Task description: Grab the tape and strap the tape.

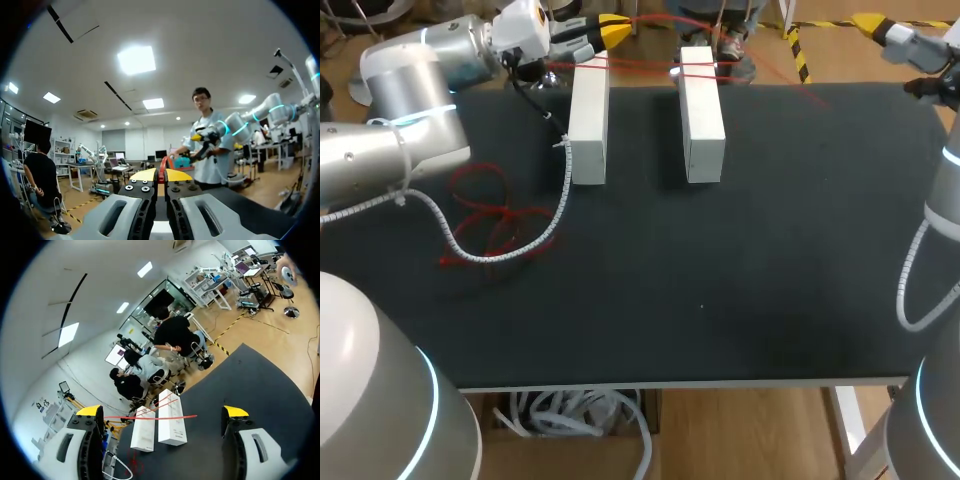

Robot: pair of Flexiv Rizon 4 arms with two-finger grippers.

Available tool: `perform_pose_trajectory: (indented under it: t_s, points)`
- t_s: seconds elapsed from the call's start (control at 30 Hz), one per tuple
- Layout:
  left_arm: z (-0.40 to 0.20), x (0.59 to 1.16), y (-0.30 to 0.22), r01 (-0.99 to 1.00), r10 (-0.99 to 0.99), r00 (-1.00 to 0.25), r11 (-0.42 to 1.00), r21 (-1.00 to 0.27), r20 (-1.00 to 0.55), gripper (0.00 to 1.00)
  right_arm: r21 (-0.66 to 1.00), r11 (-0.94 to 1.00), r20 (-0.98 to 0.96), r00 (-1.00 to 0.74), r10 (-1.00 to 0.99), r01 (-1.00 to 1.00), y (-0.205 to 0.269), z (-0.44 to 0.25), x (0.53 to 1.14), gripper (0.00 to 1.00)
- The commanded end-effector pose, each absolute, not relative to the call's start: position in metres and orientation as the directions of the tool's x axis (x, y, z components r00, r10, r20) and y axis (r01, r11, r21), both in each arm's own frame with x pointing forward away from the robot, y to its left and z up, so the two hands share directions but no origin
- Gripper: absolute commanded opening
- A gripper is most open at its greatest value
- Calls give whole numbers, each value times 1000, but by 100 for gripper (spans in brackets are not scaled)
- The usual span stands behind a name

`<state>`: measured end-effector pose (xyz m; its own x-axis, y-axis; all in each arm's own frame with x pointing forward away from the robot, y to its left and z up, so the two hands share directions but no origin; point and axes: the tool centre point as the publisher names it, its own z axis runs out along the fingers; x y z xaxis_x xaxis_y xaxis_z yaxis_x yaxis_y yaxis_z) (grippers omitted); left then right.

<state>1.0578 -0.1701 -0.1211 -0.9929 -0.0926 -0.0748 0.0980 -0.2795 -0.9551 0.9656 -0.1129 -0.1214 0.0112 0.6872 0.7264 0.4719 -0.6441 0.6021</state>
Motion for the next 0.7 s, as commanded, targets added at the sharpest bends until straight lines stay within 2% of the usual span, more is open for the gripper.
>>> perform_pose_trajectory:
  t_s: [0.03,0.27,0.57,0.7]
  points:
    - [-123,1058,-171,101,-93,-993,-283,-954,-77,0,602,-645,727,11,686,471,-113,-122,966,100]
    - [-123,1058,-171,101,-93,-993,-283,-954,-77,0,602,-645,727,11,686,471,-113,-122,966,100]
    - [-123,1058,-171,101,-93,-993,-283,-954,-77,0,252,-840,691,519,503,480,-99,-108,965,100]
    - [-123,1058,-171,101,-93,-993,-283,-954,-77,0,116,-897,701,605,378,426,-93,-106,969,100]
